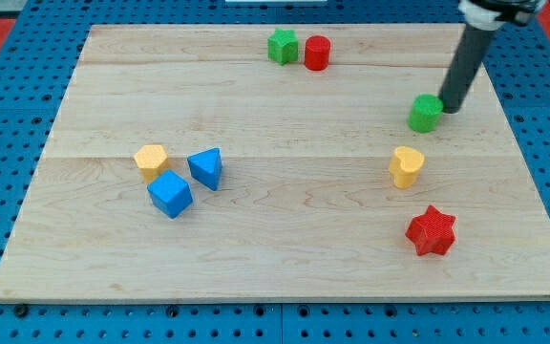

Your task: Point your arm closer to the green star

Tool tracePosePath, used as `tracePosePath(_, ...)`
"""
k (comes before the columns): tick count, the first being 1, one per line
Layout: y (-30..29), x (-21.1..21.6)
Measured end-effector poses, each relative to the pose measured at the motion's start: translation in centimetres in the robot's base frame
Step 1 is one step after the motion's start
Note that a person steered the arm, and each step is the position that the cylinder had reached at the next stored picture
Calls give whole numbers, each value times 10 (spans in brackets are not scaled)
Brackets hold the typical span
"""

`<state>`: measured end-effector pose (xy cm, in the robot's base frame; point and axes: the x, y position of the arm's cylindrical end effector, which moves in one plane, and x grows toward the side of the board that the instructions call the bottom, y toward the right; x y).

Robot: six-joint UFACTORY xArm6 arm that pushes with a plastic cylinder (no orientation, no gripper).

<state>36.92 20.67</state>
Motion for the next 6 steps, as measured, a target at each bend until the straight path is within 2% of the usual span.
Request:
tracePosePath(1, -7, 10)
tracePosePath(3, -15, 3)
tracePosePath(4, -58, -34)
tracePosePath(5, -162, -42)
tracePosePath(6, -235, -77)
